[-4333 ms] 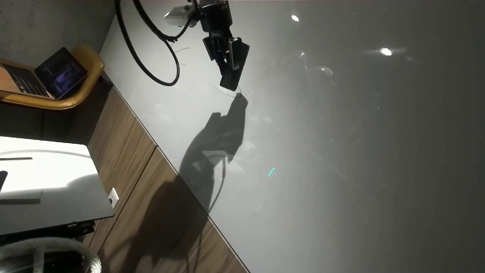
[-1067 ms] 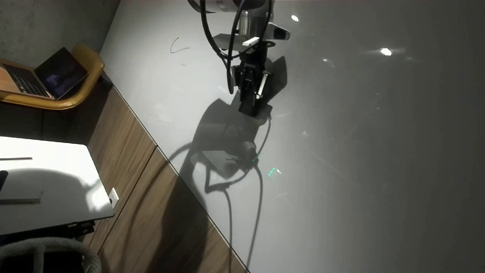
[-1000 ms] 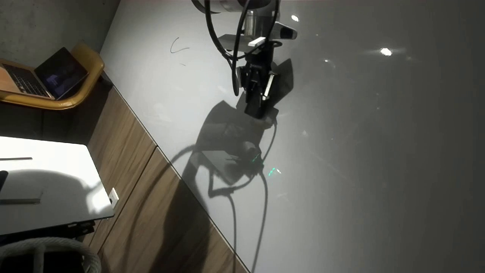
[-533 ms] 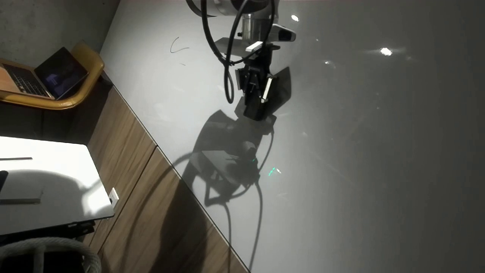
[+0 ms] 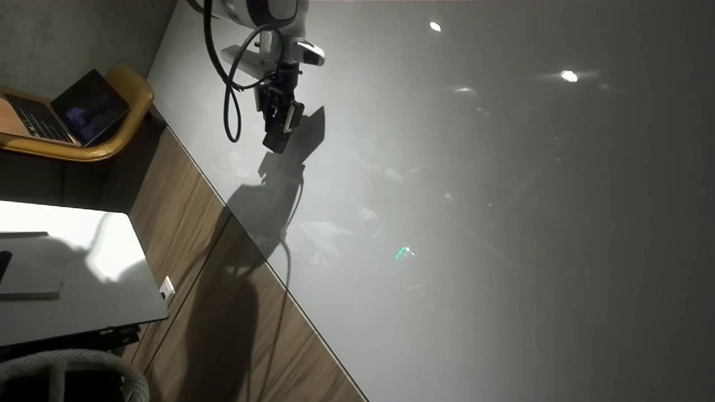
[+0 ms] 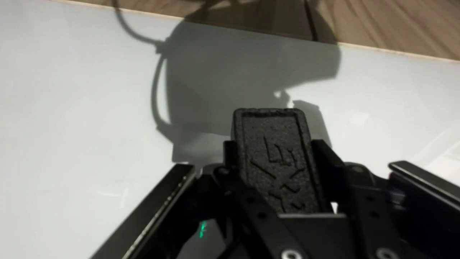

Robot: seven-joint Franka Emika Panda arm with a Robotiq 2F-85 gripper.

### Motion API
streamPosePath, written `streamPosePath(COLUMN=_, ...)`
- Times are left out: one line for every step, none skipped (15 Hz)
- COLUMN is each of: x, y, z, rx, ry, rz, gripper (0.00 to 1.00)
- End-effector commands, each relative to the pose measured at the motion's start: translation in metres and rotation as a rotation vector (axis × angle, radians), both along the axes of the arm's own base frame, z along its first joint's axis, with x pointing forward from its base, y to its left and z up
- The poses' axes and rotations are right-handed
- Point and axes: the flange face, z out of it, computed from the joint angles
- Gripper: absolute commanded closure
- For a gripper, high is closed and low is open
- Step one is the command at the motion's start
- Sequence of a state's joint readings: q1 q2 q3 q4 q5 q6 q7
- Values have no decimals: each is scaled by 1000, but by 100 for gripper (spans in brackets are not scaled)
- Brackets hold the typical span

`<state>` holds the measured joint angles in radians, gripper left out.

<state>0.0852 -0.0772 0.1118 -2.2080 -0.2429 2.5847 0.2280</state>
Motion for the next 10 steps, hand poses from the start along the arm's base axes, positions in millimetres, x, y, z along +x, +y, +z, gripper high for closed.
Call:
streamPosePath(x=-10, y=64, z=-1, rx=19, ry=19, rz=61, gripper=71)
streamPosePath(x=-15, y=80, z=-2, rx=13, ry=28, rz=75, gripper=71)
streamPosePath(x=-19, y=94, z=-2, rx=14, ry=38, rz=87, gripper=71)
streamPosePath(x=-21, y=108, z=2, rx=15, ry=47, rz=99, gripper=71)
streamPosePath(x=-21, y=121, z=7, rx=-3, ry=50, rz=110, gripper=71)
streamPosePath(x=-21, y=130, z=12, rx=-18, ry=55, rz=121, gripper=71)
streamPosePath(x=-17, y=136, z=19, rx=-35, ry=58, rz=125, gripper=71)
streamPosePath(x=-11, y=139, z=27, rx=-54, ry=57, rz=127, gripper=71)
streamPosePath(x=-5, y=142, z=35, rx=-69, ry=57, rz=129, gripper=71)
streamPosePath(x=2, y=145, z=42, rx=-81, ry=52, rz=130, gripper=71)
